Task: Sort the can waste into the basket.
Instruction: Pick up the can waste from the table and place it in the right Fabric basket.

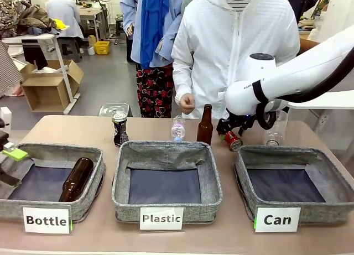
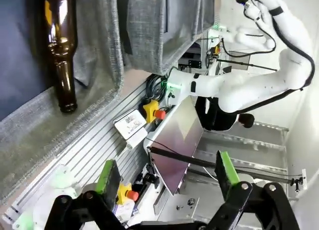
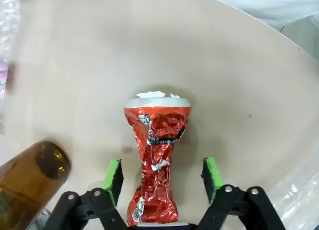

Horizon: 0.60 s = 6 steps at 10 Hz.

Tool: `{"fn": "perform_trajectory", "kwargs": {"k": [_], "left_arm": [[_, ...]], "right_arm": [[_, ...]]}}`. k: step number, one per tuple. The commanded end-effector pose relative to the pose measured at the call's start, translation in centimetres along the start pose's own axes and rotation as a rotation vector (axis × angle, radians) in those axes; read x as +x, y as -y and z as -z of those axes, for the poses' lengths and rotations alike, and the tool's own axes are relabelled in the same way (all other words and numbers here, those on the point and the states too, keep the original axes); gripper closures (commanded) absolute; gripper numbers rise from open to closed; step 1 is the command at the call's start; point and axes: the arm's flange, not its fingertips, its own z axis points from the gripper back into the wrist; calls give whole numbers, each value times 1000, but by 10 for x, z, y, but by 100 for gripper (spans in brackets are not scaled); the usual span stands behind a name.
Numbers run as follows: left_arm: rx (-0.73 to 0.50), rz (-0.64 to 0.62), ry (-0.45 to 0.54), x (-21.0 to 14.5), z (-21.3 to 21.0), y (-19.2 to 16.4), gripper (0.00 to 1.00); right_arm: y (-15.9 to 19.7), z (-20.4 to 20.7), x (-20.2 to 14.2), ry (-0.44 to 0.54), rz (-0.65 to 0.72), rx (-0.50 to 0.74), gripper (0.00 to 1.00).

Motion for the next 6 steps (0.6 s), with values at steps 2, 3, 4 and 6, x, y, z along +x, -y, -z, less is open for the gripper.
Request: {"fn": "perform_trajectory", "kwargs": {"k": [2,3,4,6], "left_arm": [[-27,24,18,-7,-5,9,0],[-27,24,18,-7,-5,9,0],[-27,24,18,-7,-5,9,0],[-27,24,18,-7,-5,9,0]], "right_arm": [[-3,1,8,-41,10,-35,100],[-2,4,8,-55,10,-38,100],[-1,4,10,-62,13,-36,100],[-3,-11,1,-43,7,-11,100]]}}
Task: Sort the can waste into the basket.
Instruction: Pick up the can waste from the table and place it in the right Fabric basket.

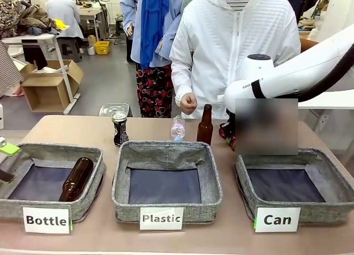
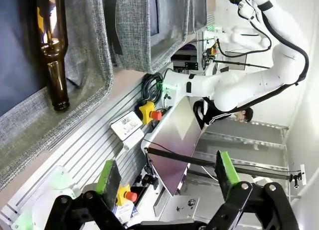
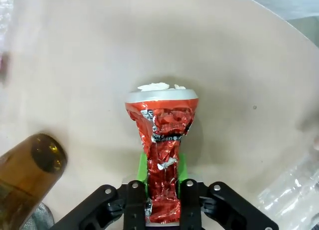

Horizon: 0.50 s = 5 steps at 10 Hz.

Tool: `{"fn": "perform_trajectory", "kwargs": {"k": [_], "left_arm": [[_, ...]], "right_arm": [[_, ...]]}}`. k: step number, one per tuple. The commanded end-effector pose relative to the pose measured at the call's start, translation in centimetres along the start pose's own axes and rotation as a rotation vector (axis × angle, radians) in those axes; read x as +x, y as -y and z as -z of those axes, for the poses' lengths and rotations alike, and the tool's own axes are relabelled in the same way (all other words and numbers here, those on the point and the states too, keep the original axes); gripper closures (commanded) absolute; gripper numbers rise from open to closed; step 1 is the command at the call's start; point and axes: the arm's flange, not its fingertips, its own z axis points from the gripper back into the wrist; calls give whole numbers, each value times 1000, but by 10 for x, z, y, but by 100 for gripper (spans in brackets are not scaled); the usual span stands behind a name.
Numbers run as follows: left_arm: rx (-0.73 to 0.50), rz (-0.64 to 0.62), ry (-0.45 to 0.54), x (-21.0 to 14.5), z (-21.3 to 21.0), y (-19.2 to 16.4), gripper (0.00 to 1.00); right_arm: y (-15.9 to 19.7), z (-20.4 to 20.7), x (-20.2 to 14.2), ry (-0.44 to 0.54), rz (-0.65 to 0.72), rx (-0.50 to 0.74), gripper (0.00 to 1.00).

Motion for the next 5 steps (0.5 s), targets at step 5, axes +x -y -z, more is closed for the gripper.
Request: {"fn": "perform_trajectory", "kwargs": {"k": [5], "left_arm": [[-16,3,5,0,0,0,0]], "right_arm": [[-63,-180,-151,110,176,-83,100]]}}
